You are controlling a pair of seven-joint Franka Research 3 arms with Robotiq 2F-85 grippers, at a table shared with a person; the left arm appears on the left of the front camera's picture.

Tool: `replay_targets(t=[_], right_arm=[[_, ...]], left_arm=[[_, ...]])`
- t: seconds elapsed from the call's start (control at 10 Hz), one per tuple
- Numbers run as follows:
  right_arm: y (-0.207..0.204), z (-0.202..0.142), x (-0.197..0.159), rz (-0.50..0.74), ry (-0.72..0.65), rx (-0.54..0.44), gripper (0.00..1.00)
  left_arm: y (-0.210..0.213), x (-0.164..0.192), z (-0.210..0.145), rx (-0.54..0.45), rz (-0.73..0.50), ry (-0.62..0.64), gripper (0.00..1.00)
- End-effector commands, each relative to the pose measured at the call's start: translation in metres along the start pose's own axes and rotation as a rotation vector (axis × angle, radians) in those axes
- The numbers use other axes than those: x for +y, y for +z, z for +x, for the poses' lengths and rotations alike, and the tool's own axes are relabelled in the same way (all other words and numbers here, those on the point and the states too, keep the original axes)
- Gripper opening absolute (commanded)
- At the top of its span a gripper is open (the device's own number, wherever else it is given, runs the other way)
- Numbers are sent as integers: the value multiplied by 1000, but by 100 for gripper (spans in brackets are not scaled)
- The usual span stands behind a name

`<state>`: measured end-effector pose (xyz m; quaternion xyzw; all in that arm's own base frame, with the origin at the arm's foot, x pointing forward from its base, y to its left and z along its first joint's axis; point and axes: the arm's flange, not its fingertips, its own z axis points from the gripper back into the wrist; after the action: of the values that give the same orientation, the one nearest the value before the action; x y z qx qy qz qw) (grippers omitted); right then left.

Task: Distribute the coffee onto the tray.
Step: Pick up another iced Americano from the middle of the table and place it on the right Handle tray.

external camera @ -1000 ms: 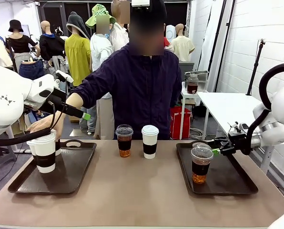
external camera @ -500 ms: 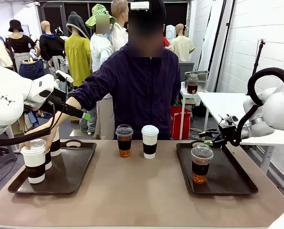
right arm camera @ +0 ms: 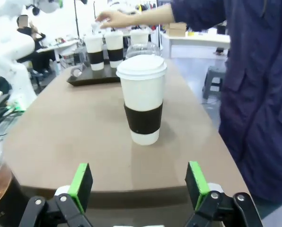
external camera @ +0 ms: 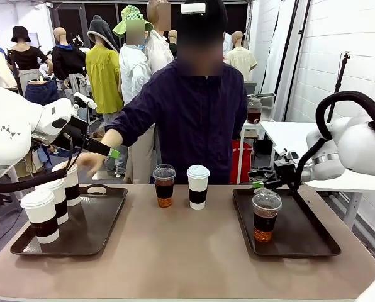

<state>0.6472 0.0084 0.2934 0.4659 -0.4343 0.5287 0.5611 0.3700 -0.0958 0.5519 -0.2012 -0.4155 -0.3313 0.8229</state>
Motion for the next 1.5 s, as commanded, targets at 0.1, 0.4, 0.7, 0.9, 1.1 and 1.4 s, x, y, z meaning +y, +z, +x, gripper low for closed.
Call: replay_targets(t=[0.1,0.4,0.7,0.9,1.1,1.4], right_arm=[[-25,6,-19,-20,-16,-31,100],[-46,-6,-21,-8,-37,-61,100],[-53,-20,-24,-11,-51,-67,100],[-55,-22,-23,-1,-41,-66,100],[-51,-27,-13,16,-43,-53,100],[-51,-27,-13,16,-43,-53,100]], left_arm=[[0,1,-1,1,-1,3,100],[0,1,-1,1,-1,3,100],[0,1,-1,1,-1,3,100],[0,1,-1,1,-1,3,100],[0,1,-1,1,-1,3,100],[0,1,-1,1,-1,3,100]])
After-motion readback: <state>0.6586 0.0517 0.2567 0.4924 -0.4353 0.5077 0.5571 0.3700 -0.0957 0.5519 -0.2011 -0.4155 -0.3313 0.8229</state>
